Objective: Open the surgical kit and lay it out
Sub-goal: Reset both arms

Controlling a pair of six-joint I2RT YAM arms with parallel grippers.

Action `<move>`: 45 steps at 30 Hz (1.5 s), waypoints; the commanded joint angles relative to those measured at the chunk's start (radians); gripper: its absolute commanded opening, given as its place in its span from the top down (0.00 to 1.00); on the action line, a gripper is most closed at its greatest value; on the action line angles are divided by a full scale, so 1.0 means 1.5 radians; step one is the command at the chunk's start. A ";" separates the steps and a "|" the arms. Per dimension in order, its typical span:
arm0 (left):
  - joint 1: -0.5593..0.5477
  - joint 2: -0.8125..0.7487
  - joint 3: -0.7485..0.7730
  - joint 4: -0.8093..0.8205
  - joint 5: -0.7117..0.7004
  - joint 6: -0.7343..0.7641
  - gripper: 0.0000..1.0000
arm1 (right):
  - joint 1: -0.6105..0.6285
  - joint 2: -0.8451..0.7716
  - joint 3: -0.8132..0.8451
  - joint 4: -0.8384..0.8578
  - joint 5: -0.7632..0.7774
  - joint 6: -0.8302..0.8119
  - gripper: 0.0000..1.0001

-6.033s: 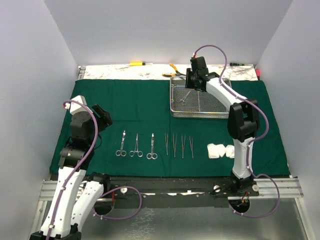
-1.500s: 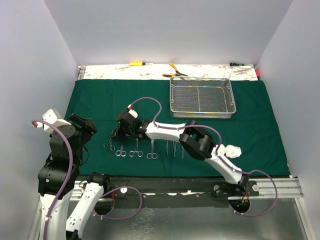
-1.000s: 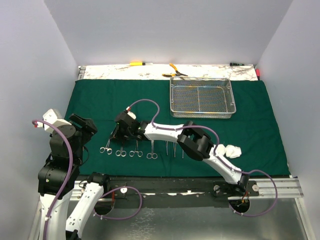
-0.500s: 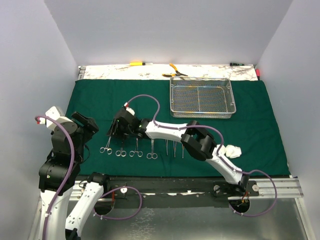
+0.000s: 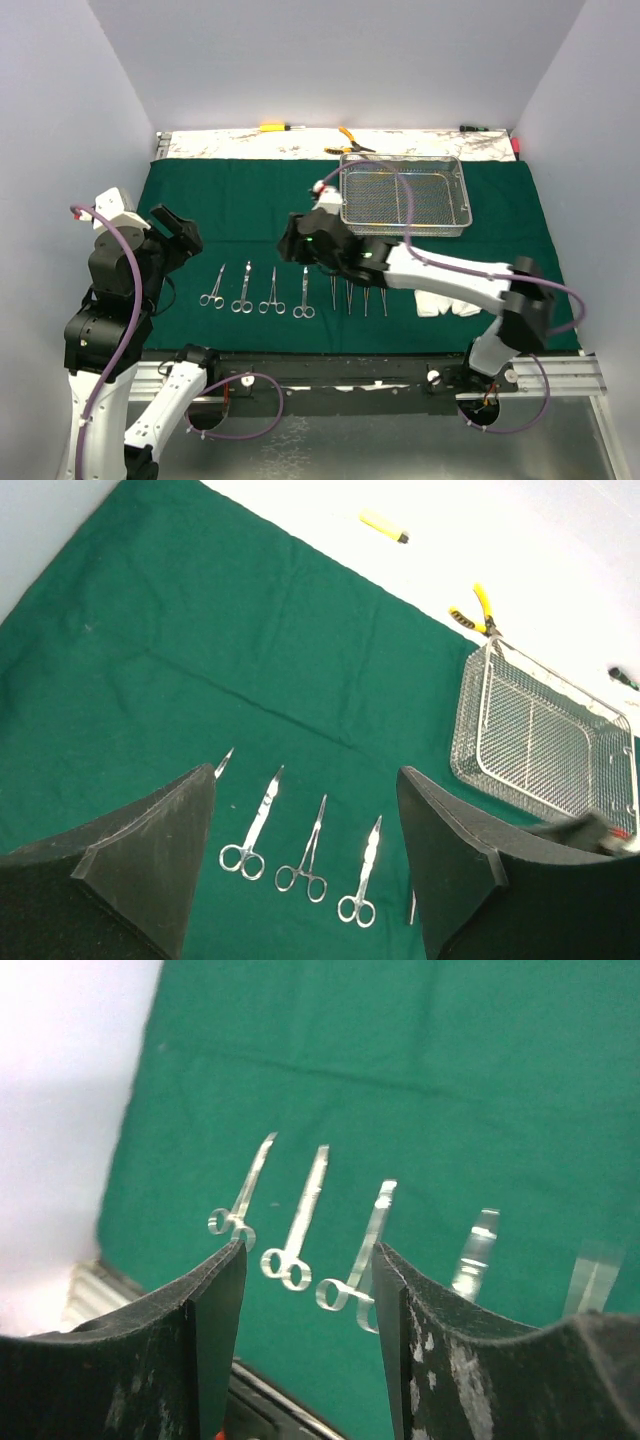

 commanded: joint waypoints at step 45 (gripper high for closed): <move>-0.026 -0.138 0.139 -0.030 0.037 0.097 0.25 | 0.001 -0.836 -0.006 -0.399 0.226 -0.368 0.18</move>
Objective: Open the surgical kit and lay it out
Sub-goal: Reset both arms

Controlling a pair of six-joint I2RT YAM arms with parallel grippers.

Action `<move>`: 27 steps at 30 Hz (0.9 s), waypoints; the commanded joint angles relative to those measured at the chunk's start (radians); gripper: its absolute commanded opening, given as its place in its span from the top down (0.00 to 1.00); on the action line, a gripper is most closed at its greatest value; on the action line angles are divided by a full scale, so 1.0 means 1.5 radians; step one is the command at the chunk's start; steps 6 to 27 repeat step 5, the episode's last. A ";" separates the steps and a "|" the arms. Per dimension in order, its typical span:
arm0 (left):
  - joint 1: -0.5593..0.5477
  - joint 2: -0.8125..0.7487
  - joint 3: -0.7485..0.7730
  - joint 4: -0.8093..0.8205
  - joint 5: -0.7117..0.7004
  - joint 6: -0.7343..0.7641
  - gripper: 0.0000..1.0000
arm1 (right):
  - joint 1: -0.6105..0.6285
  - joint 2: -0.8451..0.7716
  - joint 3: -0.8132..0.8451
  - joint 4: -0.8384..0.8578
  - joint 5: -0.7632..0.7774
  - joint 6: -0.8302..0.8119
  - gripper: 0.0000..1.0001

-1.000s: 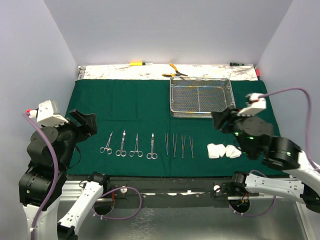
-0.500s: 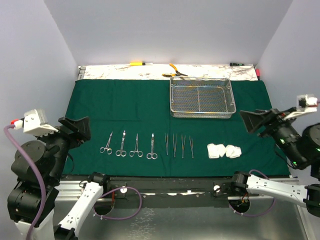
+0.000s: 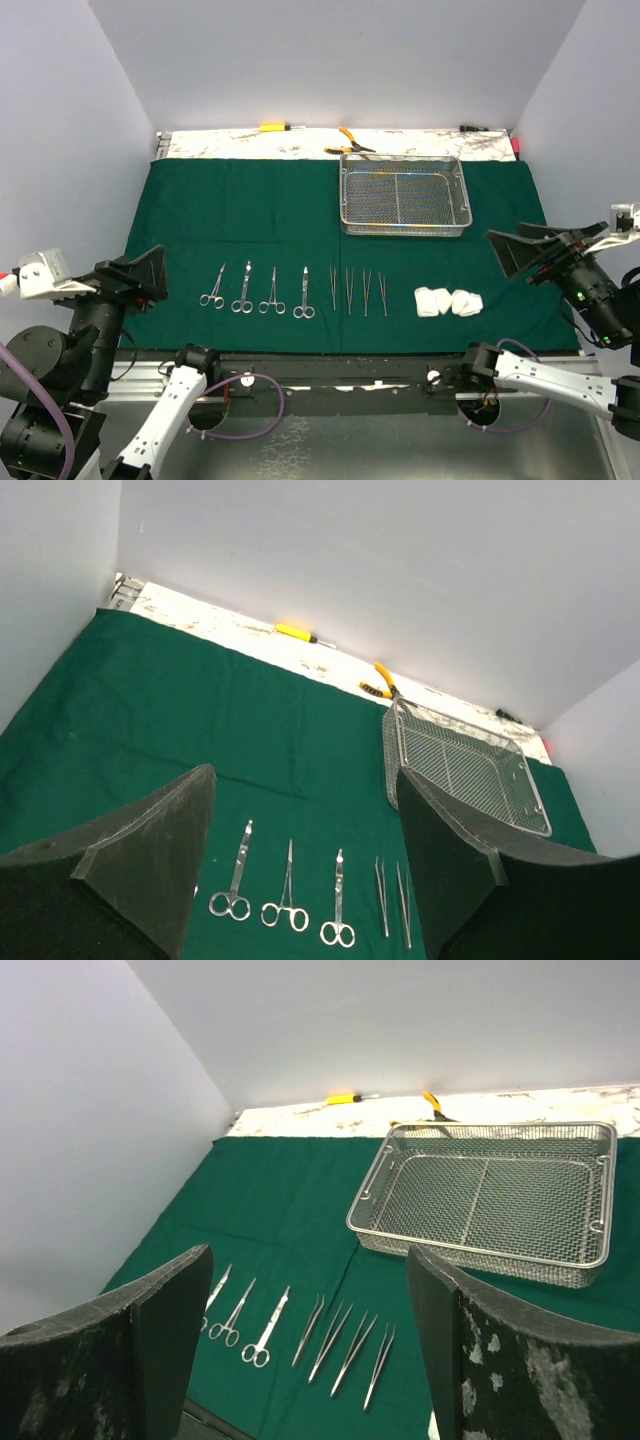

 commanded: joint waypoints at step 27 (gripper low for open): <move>-0.006 -0.007 -0.013 0.007 0.001 0.012 0.23 | 0.002 -0.024 -0.016 0.034 -0.010 -0.008 0.17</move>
